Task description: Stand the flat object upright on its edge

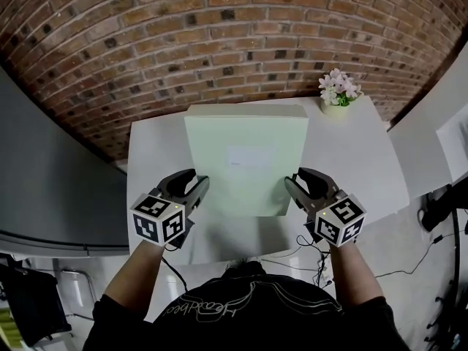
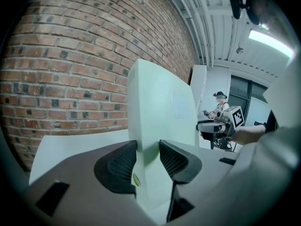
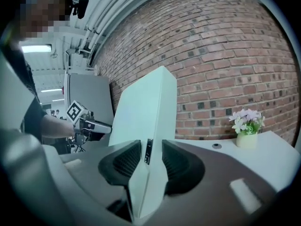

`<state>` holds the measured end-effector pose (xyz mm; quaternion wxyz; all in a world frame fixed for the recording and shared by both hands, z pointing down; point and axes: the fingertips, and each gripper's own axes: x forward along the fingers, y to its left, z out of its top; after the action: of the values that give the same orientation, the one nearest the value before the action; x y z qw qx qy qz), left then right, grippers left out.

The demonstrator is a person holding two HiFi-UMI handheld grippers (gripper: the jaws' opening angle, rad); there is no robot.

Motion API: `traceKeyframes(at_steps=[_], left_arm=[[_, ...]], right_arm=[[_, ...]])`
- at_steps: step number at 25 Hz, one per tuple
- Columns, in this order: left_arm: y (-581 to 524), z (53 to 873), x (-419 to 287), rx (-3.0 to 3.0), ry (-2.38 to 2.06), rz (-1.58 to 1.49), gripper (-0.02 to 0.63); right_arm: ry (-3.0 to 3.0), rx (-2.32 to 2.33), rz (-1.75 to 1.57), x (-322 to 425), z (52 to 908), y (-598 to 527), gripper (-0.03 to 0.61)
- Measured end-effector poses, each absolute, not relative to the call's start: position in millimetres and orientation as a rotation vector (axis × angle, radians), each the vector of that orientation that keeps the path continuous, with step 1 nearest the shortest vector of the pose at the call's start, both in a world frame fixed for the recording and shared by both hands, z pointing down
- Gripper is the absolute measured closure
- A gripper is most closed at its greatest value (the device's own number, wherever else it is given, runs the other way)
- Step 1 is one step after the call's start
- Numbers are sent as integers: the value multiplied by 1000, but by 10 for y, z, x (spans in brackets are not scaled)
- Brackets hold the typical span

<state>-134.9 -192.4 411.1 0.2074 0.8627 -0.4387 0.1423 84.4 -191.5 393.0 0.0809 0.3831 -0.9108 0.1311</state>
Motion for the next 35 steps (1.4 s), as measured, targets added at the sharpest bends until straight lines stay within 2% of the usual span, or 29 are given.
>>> traceKeyframes(at_steps=[21, 35], left_arm=[[-2002, 4445, -1313, 2600, -1349, 445, 454], [-1929, 4568, -1330, 2638, -1313, 499, 465]], right_arm=[[-2581, 1158, 60, 800, 4286, -2065, 436], [-2553, 1150, 42, 777, 4483, -2040, 440]])
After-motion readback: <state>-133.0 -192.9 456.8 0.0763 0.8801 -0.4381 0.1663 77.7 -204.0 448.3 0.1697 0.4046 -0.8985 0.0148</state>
